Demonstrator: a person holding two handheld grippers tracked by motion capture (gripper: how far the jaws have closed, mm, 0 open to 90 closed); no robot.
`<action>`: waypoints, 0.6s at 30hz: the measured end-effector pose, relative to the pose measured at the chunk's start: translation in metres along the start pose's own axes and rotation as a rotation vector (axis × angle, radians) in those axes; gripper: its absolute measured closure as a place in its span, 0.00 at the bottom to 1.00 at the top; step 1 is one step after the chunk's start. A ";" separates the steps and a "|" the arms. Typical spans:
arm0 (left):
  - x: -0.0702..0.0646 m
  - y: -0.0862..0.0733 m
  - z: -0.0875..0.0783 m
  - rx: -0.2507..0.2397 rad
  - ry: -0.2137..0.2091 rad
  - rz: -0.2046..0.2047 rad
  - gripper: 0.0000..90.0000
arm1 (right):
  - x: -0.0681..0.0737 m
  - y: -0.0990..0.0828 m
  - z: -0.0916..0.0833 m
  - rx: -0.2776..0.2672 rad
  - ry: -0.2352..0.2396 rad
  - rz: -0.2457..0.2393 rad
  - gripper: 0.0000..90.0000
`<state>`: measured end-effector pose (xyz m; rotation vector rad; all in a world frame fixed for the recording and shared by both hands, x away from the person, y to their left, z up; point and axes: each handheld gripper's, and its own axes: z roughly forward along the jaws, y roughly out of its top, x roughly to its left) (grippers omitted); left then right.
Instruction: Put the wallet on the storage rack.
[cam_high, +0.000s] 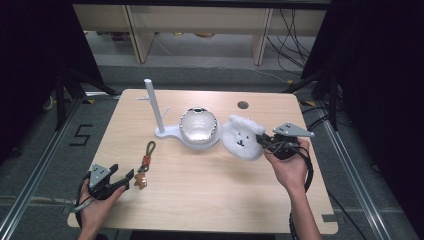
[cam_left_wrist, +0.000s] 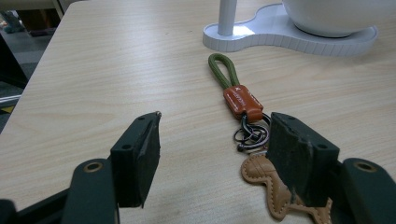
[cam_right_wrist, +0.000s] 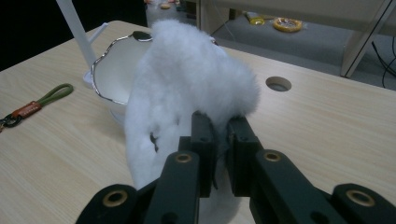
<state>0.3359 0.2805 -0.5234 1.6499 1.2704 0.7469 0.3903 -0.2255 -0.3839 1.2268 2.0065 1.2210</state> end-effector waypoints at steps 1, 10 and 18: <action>0.000 0.000 0.000 0.000 0.000 0.000 0.38 | 0.000 0.000 0.000 0.000 0.000 0.000 0.93; 0.000 0.000 0.000 0.001 0.002 0.002 0.38 | 0.001 0.004 0.002 -0.017 -0.007 0.002 0.93; -0.001 0.000 0.001 -0.006 -0.002 0.003 0.38 | 0.001 0.007 0.006 -0.032 0.006 -0.020 0.93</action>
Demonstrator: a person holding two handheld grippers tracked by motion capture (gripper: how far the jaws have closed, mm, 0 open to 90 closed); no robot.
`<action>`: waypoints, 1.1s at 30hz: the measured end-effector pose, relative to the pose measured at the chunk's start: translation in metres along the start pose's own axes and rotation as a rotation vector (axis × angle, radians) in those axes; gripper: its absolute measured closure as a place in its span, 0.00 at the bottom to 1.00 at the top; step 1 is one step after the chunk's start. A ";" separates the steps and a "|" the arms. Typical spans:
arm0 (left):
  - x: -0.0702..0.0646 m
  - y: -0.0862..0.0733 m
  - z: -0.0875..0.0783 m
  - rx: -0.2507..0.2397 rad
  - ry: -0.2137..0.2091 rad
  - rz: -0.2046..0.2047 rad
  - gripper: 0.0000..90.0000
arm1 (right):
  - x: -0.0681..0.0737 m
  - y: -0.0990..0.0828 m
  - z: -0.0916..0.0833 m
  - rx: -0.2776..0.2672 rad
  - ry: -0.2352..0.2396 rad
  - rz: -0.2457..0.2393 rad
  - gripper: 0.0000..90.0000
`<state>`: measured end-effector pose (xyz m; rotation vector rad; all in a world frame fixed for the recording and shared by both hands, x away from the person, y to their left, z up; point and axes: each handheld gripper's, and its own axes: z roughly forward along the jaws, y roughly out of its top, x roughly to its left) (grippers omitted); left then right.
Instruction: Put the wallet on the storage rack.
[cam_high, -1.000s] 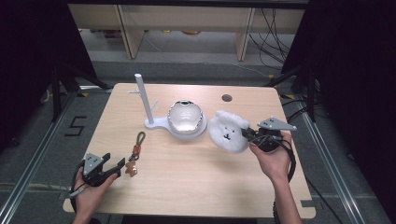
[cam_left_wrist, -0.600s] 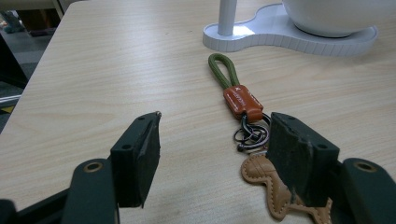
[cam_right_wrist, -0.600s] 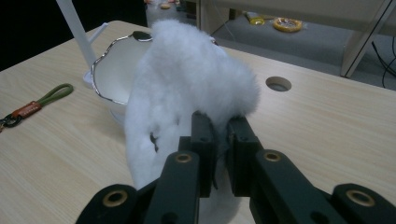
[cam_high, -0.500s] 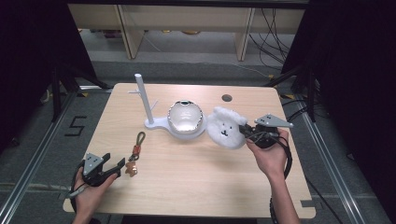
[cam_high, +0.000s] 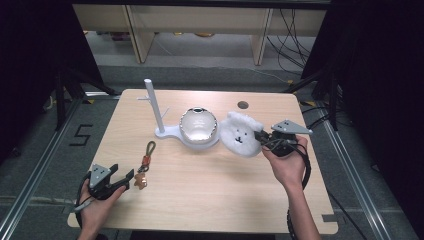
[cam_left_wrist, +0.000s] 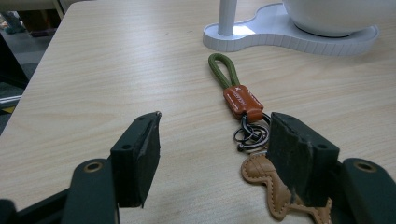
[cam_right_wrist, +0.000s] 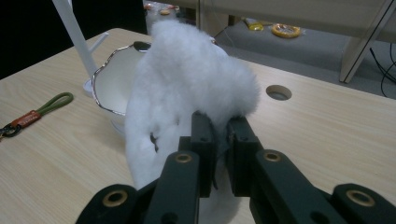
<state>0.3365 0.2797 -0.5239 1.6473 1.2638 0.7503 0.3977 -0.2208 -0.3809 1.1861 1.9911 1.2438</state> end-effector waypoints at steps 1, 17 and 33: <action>0.000 0.000 0.000 0.002 0.000 0.002 0.38 | -0.001 0.001 0.000 0.003 0.002 0.000 0.93; 0.000 0.000 0.000 0.006 0.002 0.004 0.38 | 0.002 0.012 0.004 0.004 -0.001 0.014 0.93; 0.000 0.000 0.000 0.000 -0.001 0.000 0.38 | 0.007 0.023 0.016 -0.015 0.010 -0.009 0.93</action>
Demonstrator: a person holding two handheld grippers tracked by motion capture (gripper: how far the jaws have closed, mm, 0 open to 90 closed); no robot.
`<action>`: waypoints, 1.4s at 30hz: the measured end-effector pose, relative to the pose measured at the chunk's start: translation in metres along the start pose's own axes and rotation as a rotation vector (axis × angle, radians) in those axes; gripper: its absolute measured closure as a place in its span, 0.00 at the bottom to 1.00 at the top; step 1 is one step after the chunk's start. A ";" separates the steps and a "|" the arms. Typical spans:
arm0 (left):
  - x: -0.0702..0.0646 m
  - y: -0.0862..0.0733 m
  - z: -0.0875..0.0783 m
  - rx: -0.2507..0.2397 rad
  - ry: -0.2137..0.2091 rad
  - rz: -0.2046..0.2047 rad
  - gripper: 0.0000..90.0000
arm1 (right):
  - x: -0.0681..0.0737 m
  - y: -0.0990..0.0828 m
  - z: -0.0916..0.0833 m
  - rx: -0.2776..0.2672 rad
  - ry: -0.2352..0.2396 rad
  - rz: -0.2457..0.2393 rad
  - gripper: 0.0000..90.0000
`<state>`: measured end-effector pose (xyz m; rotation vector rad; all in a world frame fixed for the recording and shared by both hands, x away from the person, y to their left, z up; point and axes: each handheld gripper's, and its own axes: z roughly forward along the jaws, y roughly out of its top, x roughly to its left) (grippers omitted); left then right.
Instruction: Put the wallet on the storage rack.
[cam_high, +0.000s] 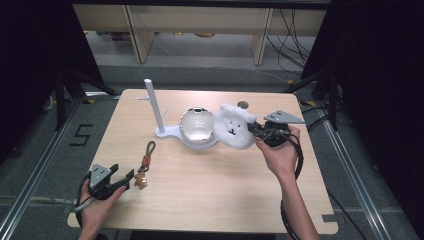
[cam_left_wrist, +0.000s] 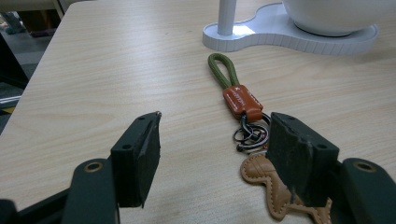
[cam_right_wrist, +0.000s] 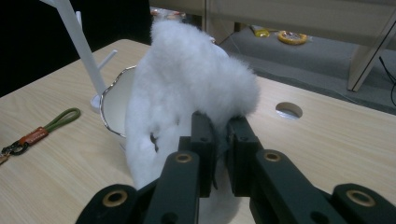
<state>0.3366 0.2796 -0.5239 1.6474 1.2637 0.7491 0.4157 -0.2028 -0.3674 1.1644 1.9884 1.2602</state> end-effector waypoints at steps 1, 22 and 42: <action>0.000 0.000 0.000 0.000 0.000 0.000 0.38 | 0.000 0.000 0.002 -0.002 0.013 -0.002 0.93; 0.001 0.000 -0.001 0.000 0.002 -0.006 0.38 | 0.010 0.005 0.017 0.014 0.036 0.019 0.93; 0.002 0.000 0.000 -0.011 -0.005 -0.016 0.38 | 0.018 0.012 0.031 0.016 0.050 -0.004 0.93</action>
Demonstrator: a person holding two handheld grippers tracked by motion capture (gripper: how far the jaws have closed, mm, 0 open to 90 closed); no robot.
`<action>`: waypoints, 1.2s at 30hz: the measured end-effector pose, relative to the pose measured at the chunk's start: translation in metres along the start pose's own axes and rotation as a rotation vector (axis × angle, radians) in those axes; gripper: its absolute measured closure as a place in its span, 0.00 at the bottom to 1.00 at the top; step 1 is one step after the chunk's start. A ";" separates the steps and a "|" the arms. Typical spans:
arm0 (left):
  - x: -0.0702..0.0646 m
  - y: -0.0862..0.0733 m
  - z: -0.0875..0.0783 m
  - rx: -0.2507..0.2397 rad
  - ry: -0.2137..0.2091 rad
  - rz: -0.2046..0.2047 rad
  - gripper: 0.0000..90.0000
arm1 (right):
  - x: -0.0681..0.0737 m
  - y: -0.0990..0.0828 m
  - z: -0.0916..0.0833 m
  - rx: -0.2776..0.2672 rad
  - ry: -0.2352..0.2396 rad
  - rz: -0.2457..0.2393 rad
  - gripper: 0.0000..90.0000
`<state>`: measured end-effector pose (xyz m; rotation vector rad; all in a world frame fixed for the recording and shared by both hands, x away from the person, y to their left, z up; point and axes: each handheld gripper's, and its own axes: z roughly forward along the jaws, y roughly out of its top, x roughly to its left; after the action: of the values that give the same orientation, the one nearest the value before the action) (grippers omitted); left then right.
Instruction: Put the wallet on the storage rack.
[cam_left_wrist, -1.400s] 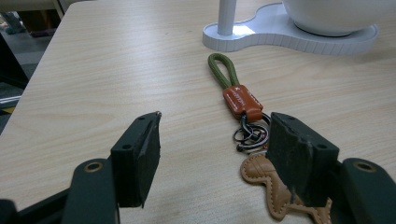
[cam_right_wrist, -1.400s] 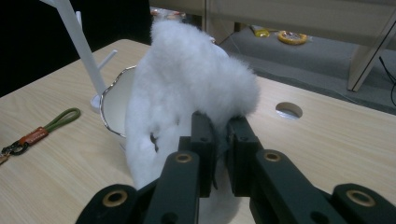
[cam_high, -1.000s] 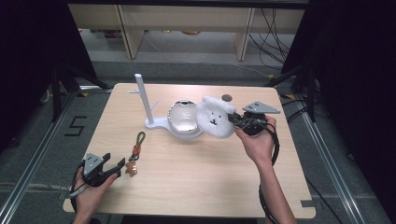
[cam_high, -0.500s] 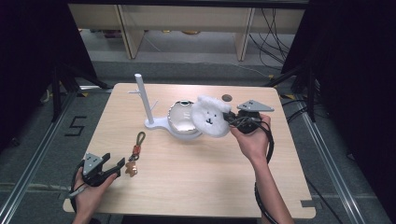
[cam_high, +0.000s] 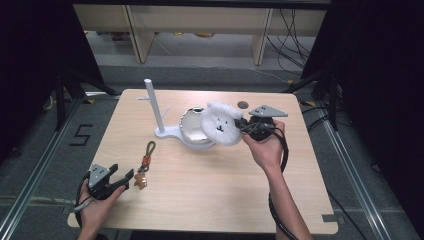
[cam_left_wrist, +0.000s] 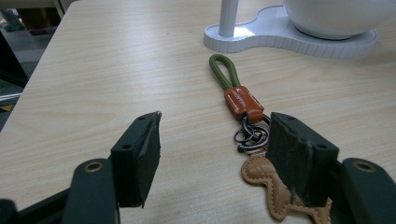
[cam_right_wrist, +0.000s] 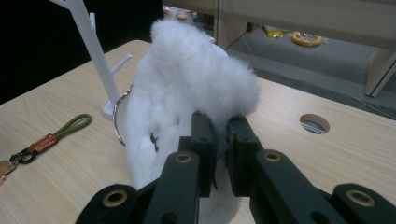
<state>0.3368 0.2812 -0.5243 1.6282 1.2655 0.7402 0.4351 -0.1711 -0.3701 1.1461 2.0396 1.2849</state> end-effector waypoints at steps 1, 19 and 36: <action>0.000 0.000 0.000 0.000 0.001 0.000 0.38 | -0.001 0.000 0.001 -0.003 0.003 -0.014 0.93; 0.000 0.000 0.000 0.000 -0.002 0.000 0.38 | 0.006 0.005 0.014 0.003 0.015 -0.016 0.93; 0.000 0.000 0.000 -0.002 -0.002 -0.001 0.38 | 0.011 0.009 0.027 0.020 0.033 -0.023 0.93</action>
<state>0.3366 0.2813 -0.5243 1.6267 1.2637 0.7381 0.4523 -0.1462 -0.3736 1.1136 2.0878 1.2830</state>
